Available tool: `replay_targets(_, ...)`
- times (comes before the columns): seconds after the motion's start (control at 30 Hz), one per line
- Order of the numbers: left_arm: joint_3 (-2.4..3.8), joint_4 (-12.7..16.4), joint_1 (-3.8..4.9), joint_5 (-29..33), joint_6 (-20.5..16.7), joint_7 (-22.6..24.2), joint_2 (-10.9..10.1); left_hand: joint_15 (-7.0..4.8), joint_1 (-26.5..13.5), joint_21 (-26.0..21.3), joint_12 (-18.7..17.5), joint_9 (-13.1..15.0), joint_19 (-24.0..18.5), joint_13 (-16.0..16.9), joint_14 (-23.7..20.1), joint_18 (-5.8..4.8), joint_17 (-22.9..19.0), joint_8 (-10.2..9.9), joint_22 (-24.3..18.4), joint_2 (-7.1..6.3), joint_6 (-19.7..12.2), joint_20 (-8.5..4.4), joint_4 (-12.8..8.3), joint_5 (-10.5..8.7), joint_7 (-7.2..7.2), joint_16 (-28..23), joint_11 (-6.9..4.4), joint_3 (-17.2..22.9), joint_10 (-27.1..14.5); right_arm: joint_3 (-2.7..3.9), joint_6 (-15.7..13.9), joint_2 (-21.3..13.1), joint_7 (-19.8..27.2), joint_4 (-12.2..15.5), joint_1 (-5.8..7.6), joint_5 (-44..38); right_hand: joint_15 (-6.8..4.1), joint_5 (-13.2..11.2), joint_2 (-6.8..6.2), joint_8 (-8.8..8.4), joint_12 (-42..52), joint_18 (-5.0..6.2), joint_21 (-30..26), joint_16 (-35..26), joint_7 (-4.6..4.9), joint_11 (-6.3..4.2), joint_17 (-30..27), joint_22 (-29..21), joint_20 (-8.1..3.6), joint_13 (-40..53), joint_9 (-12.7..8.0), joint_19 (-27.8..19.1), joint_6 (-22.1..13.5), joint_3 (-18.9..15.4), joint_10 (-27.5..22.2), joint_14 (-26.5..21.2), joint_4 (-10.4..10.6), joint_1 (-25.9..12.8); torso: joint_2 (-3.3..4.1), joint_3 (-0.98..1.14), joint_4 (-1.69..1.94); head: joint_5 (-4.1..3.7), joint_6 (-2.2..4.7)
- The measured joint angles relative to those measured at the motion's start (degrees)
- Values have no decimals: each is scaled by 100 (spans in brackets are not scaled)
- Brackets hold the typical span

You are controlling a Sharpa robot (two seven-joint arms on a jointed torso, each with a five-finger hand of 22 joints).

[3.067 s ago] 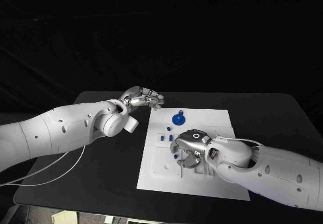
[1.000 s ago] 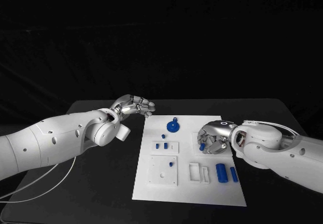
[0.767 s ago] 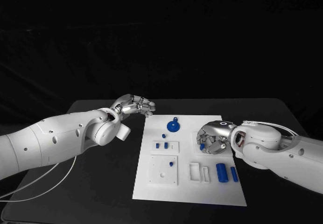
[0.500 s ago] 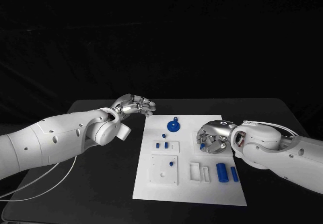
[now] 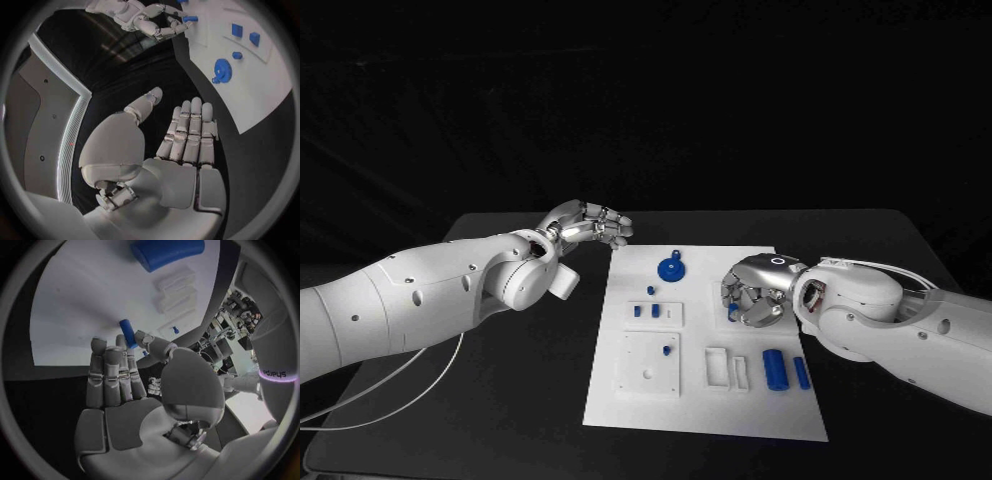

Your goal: Assemble the parts on the task board

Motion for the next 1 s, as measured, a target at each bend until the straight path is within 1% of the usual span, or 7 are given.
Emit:
replay_targets(0.1, 0, -2, 0, 0, 0, 0, 0, 0, 0, 0, 0, 0, 0, 0, 0, -6, 5, 0, 0, 0, 0, 0, 0, 0, 0, 0, 0, 0, 0, 0, -19, -3, -8, 8, -3, -53, -19, -1, 11, 18, 34, -4, 16, 28, -18, -9, 31, 0, -5, 0, 45, 21, 24, 31, 10, 19, -31, -9, 0, -1, 0, -1, -3)
replay_targets(0.13, 0, -2, 0, 0, 0, 0, 1, 0, 0, 0, 0, 0, 0, 0, 0, -24, 6, 0, 0, 0, 0, 0, 0, 0, 0, 0, 0, 0, 0, 0, -23, -4, -11, 11, -4, -70, -20, -5, 18, 18, 35, -5, 16, 28, -18, -9, 37, 0, -14, 1, 46, 30, 24, 31, 11, 20, -31, -16, 0, -1, 0, 0, -4)
replay_targets(0.43, 0, -12, 0, 0, 1, -1, 5, 0, 0, 0, 0, 0, 0, -5, 0, -28, 6, 20, 0, 0, 0, 0, 0, 0, 0, 0, 0, 0, 0, 3, -165, -66, -22, 109, -6, -160, -20, -22, 48, 18, 59, -11, 51, 54, -18, -8, 57, 0, -14, 78, 47, 31, 24, 55, 11, 19, -55, -14, 0, -3, 1, 10, -23)
replay_targets(0.6, 0, -31, 0, 0, 1, -1, 14, 0, 0, 0, 0, 0, 0, -5, 0, -30, 12, 20, 0, 0, 0, 0, 0, 0, 0, 0, 0, 0, 0, 88, -404, -124, 26, 233, -10, -118, -21, -26, 48, 40, 61, -11, 51, 54, -39, -23, 61, 0, -33, 368, 47, 51, 44, 79, 40, 20, -79, -14, -1, -3, 1, 25, -26)
replay_targets(0.7, 0, -33, 0, 0, 1, -1, 15, 0, 0, 0, 0, 0, 0, -5, 0, -33, 12, 20, 5, 0, 0, 0, 0, 0, 0, 0, 0, 0, 0, 123, -599, -133, 73, 296, -9, -88, -21, -25, 48, 46, 61, -12, 68, 54, -39, -29, 67, -1, -33, 402, 47, 51, 43, 95, 47, 21, -63, -14, -2, -4, 1, 33, -29)
replay_targets(0.83, 0, -33, 0, 0, 1, -1, 16, 0, 0, 0, 0, 0, 0, -5, 0, -42, 12, 20, 4, 0, 0, 0, 0, 0, 0, -21, 0, 0, 0, 135, -789, -124, 130, 363, -8, -59, -21, 1, 48, 47, 65, -12, 82, 54, -41, -30, 73, -1, -32, 403, 47, 52, 41, 95, 50, 21, -63, -14, -2, -4, -1, 47, -35)
replay_targets(1.0, 0, -33, 0, 0, 1, -1, 14, 0, 0, 0, 0, 0, 0, -10, 0, -46, 18, 20, 4, 0, 0, 0, 0, 0, 0, -21, 0, 0, 0, 135, -900, -33, 194, 510, -9, -1, -38, 1, 47, 47, 91, -13, 83, 74, -41, -31, 80, -1, -35, 407, 47, 73, 40, 127, 51, 38, -63, -14, -1, -2, -1, 75, -53)
